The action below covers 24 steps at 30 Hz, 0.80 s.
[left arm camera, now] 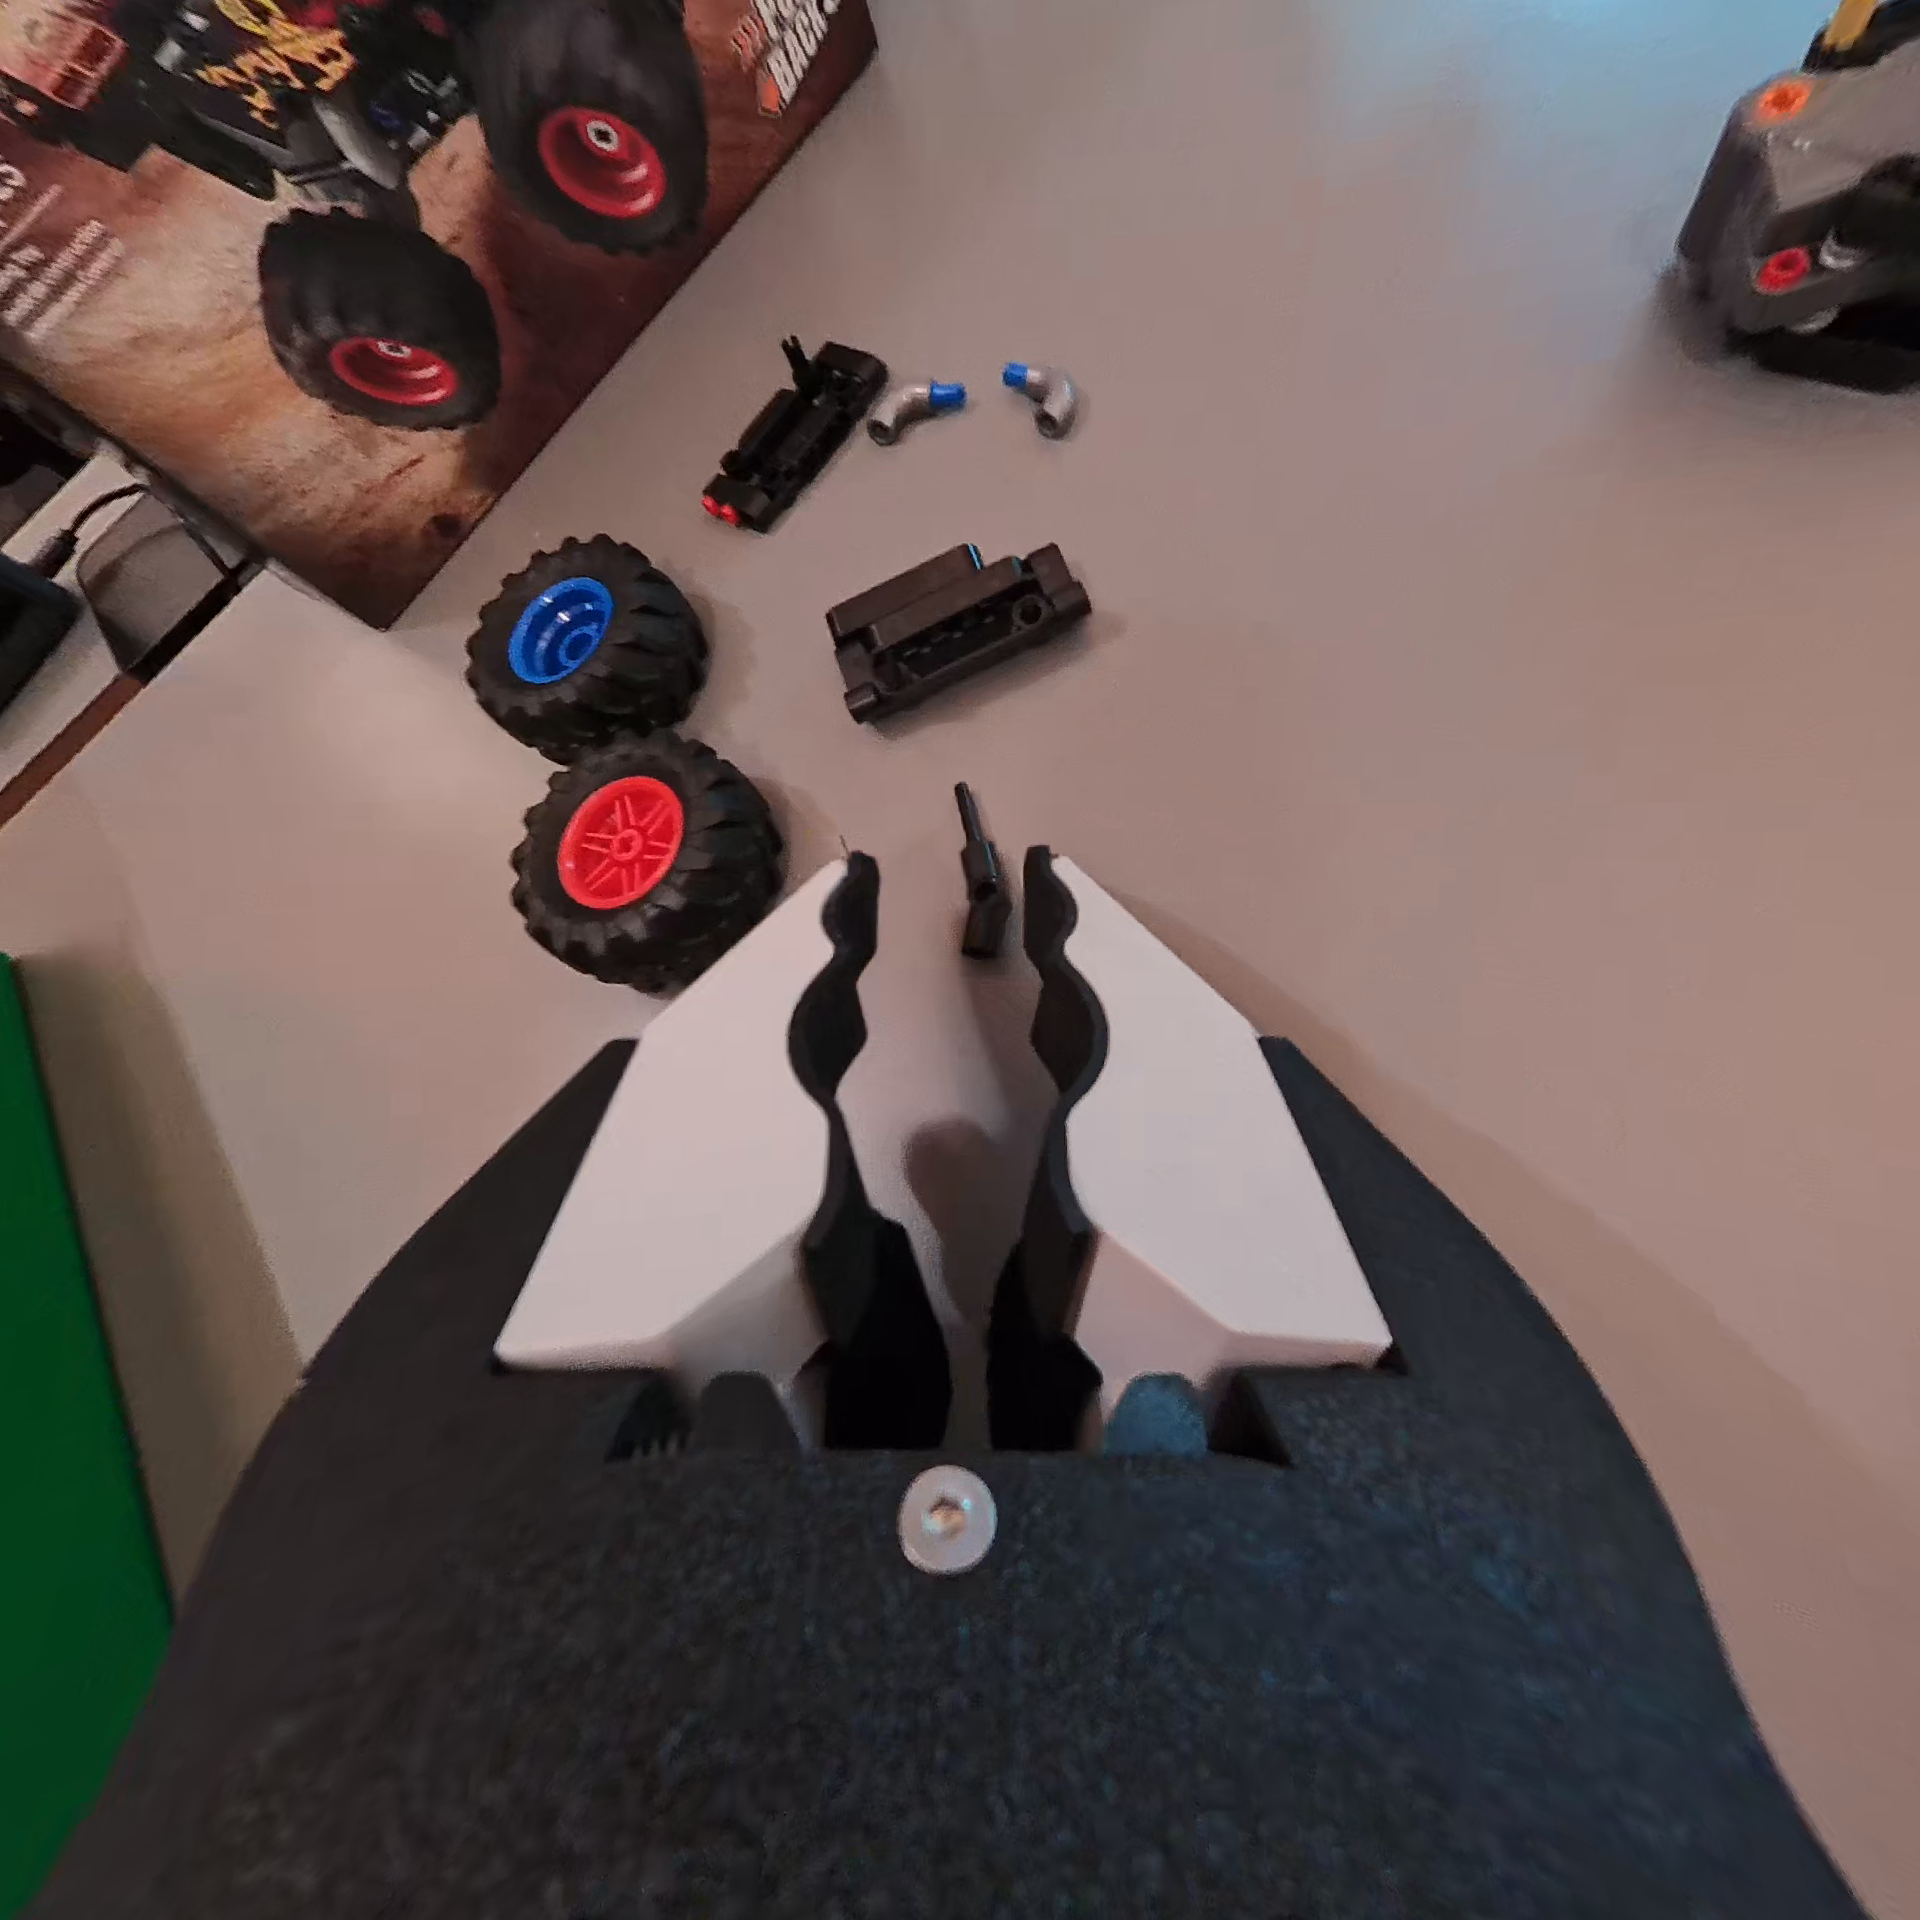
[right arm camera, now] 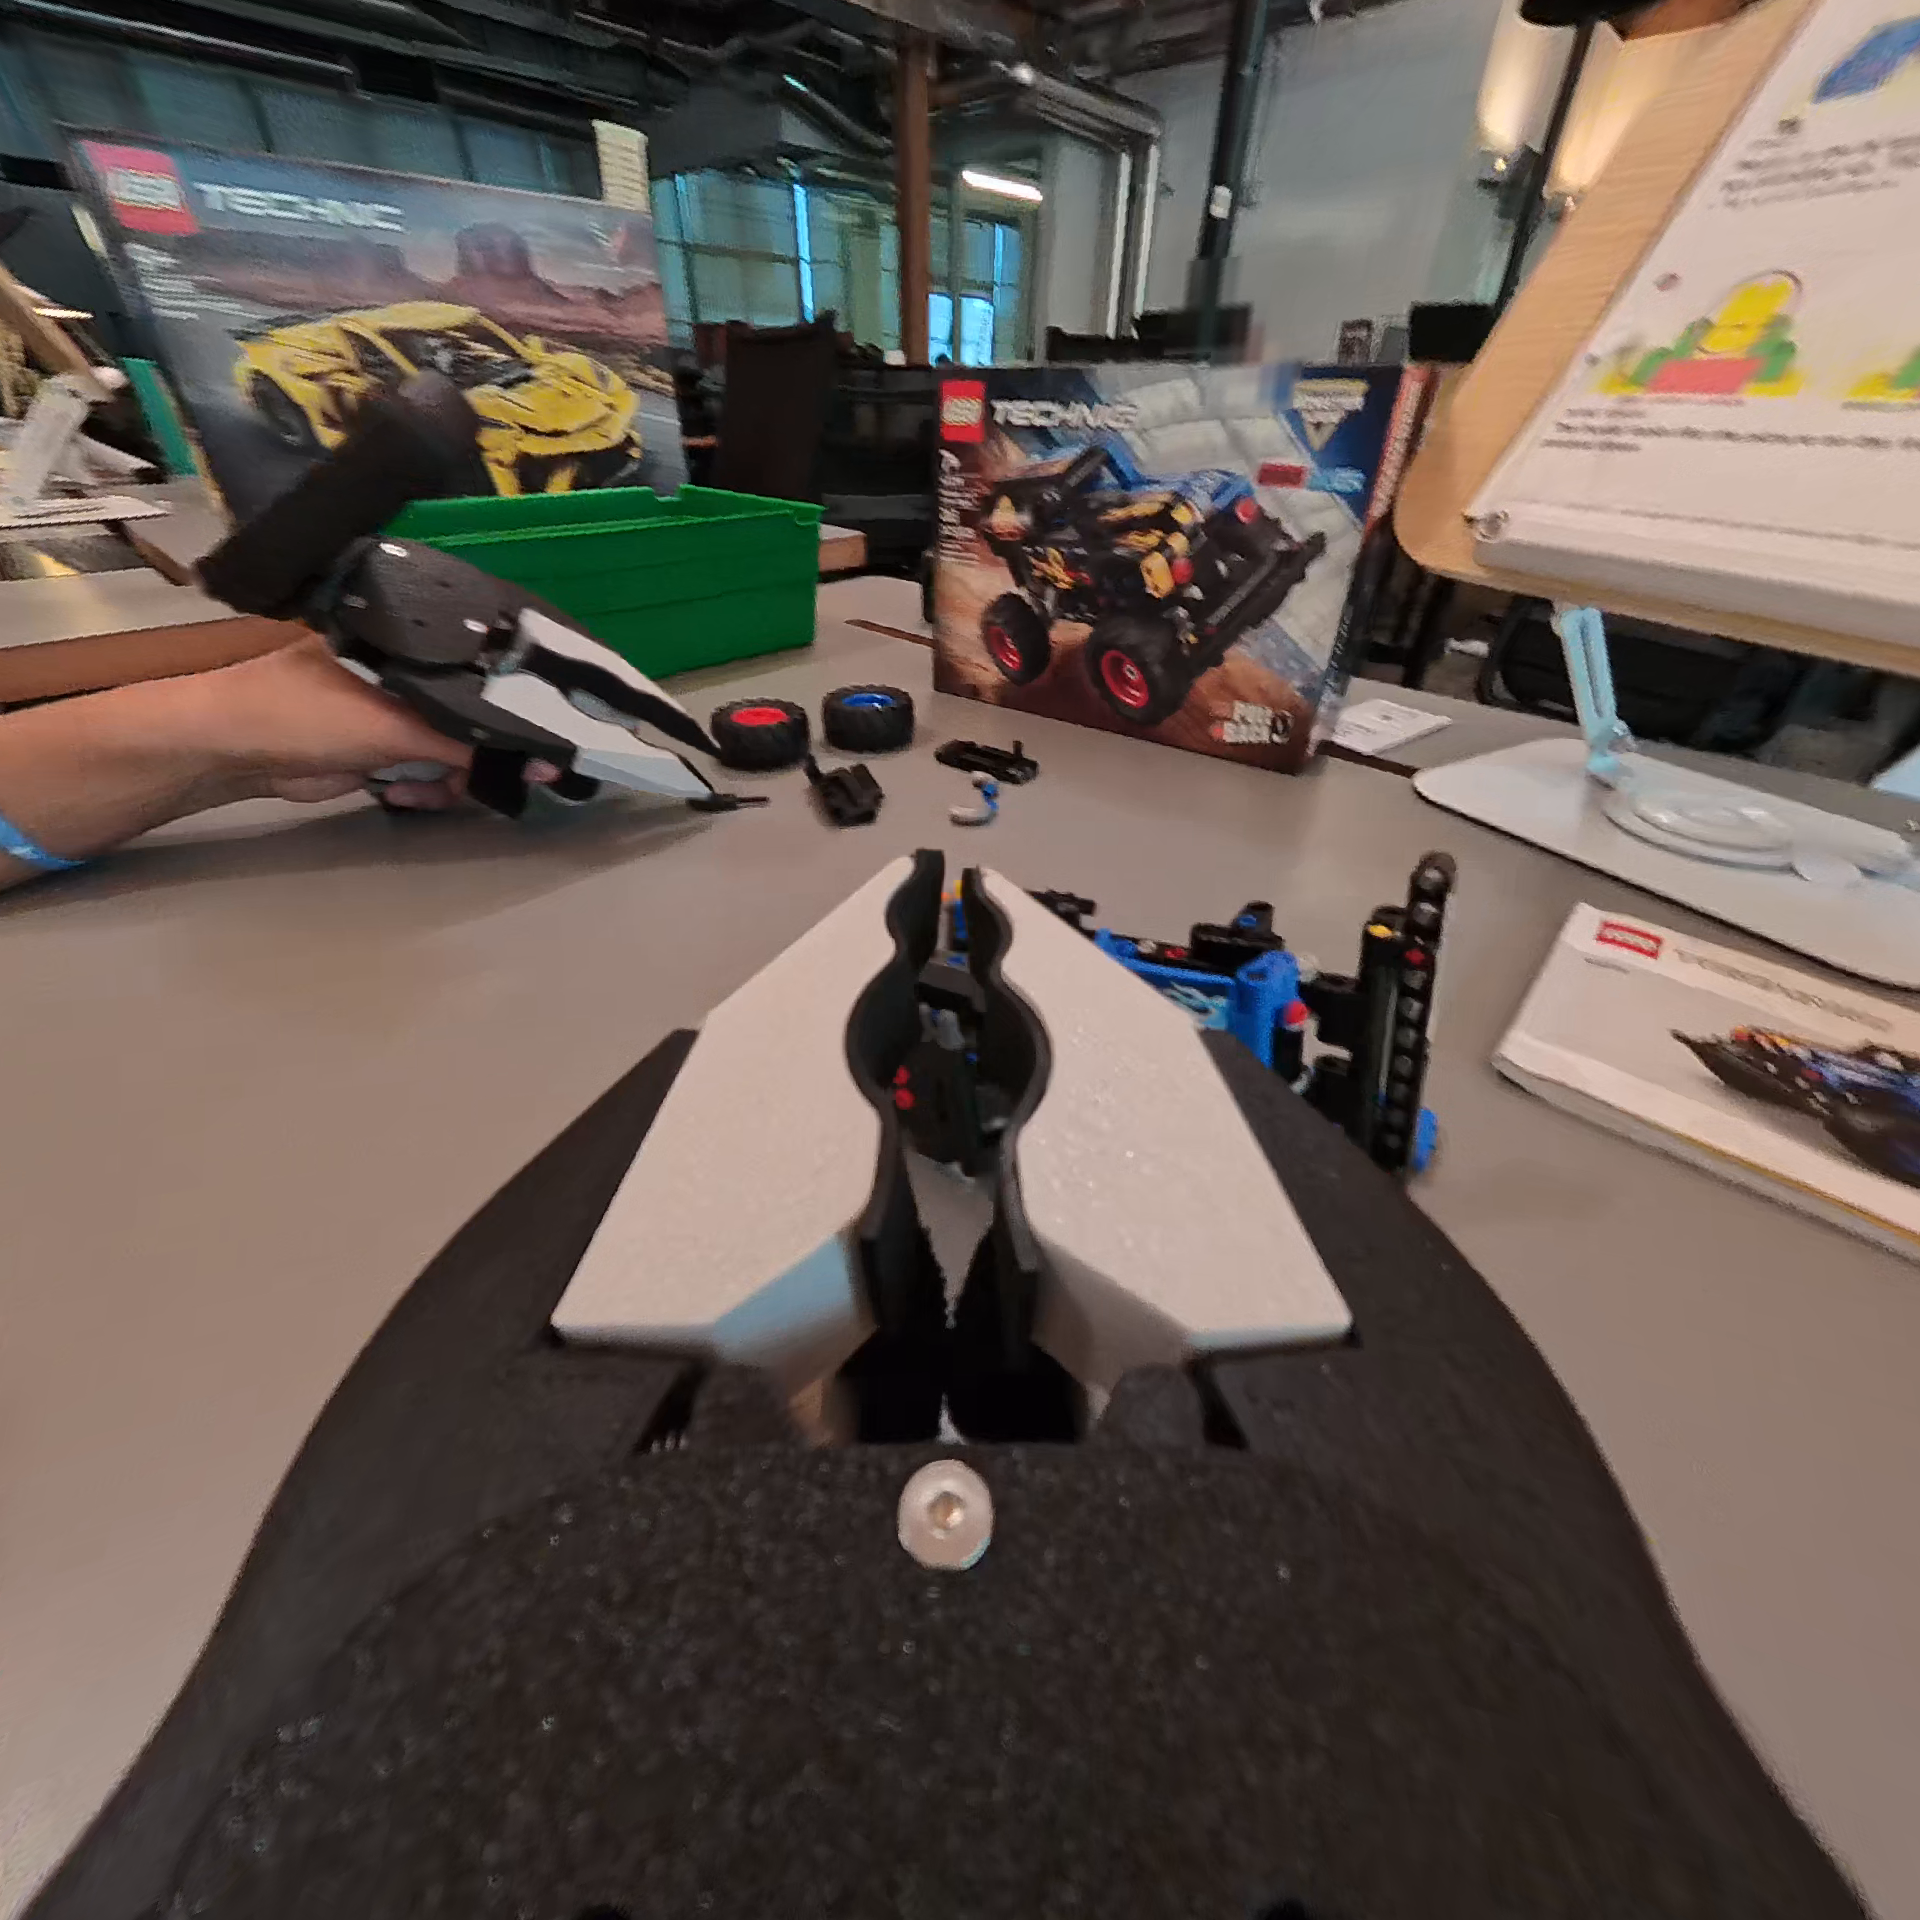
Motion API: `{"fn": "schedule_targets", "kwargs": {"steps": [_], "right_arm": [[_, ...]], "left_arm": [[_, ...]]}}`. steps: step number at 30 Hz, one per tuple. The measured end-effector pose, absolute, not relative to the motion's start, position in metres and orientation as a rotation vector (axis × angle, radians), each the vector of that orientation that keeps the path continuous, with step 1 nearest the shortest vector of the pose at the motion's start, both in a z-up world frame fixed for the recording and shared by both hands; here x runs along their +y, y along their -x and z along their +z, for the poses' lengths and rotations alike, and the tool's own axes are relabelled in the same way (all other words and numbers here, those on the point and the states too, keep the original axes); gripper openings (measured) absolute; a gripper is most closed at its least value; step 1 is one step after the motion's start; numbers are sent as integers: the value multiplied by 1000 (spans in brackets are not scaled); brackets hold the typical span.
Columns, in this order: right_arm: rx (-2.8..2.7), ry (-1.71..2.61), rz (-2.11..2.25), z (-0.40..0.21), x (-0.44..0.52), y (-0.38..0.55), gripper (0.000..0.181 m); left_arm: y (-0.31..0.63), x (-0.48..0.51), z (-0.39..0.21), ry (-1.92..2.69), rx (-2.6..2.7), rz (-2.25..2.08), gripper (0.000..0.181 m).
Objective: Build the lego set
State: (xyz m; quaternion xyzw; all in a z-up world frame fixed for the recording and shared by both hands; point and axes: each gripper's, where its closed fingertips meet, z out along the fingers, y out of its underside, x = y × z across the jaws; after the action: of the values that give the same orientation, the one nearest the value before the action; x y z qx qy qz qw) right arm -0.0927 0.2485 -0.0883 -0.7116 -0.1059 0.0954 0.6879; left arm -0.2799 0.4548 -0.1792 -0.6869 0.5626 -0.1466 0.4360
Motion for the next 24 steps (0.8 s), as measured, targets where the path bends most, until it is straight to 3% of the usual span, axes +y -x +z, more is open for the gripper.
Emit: {"fn": "schedule_targets", "kwargs": {"steps": [8, 24], "right_arm": [[-69, 1559, 243, -83, 249, 61, 6], [138, 1466, 349, -77, 251, 27, 44]], "left_arm": [[281, 461, -156, 1578, 1296, -332, 38], [266, 423, -130, 1406, 1314, -514, 14]]}}
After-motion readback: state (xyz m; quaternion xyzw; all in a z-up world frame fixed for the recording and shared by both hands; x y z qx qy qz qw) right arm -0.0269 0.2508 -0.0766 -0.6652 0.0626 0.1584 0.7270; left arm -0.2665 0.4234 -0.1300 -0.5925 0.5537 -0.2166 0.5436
